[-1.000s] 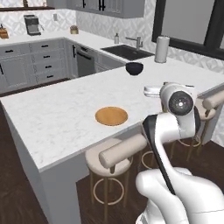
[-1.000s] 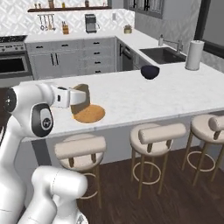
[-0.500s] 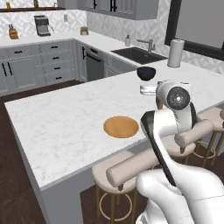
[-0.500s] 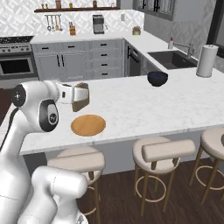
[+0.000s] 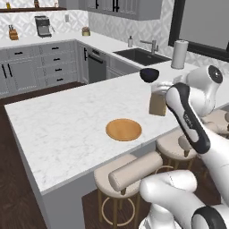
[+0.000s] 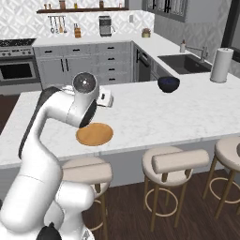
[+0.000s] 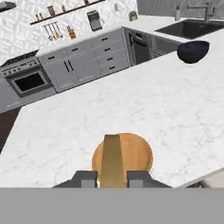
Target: Start the toaster. Once the lever pops up, take the bread to the plate on the dining counter.
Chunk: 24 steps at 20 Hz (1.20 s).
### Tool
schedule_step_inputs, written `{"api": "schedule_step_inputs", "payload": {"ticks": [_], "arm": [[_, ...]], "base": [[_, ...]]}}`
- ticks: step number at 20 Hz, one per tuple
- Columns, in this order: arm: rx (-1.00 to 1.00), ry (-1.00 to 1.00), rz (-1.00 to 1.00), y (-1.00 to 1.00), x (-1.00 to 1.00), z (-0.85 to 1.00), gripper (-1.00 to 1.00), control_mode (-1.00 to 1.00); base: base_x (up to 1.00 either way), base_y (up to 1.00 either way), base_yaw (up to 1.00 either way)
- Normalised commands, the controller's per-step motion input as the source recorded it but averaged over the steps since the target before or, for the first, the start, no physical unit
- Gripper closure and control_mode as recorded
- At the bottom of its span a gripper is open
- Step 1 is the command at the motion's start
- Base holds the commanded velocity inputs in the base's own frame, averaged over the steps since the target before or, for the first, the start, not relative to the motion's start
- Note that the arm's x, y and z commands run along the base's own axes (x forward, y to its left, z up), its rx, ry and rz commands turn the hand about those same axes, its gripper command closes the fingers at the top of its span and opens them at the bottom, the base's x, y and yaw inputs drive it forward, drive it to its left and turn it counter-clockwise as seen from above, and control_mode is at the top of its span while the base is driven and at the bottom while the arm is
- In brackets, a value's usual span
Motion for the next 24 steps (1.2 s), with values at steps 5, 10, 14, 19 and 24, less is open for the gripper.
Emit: {"api": "schedule_step_inputs", "payload": {"ticks": [5, 10, 14, 19, 24], "arm": [[0.33, 0.3, 0.35, -0.07, 0.45, -0.4, 1.0, -1.0], [0.18, 0.16, 0.14, 0.34, 0.68, -0.43, 1.0, -1.0], [0.03, 0.11, 0.08, 0.25, 0.18, -0.63, 1.0, -1.0], [-0.02, 0.1, 0.09, 0.27, 0.01, -0.79, 1.0, -1.0], [-0.01, 0.01, 0.04, 0.32, 0.31, -0.29, 1.0, -1.0]], "base": [[0.0, 0.0, 0.0], [0.0, 0.0, 0.0], [0.0, 0.0, 0.0], [0.0, 0.0, 0.0], [0.0, 0.0, 0.0]]}}
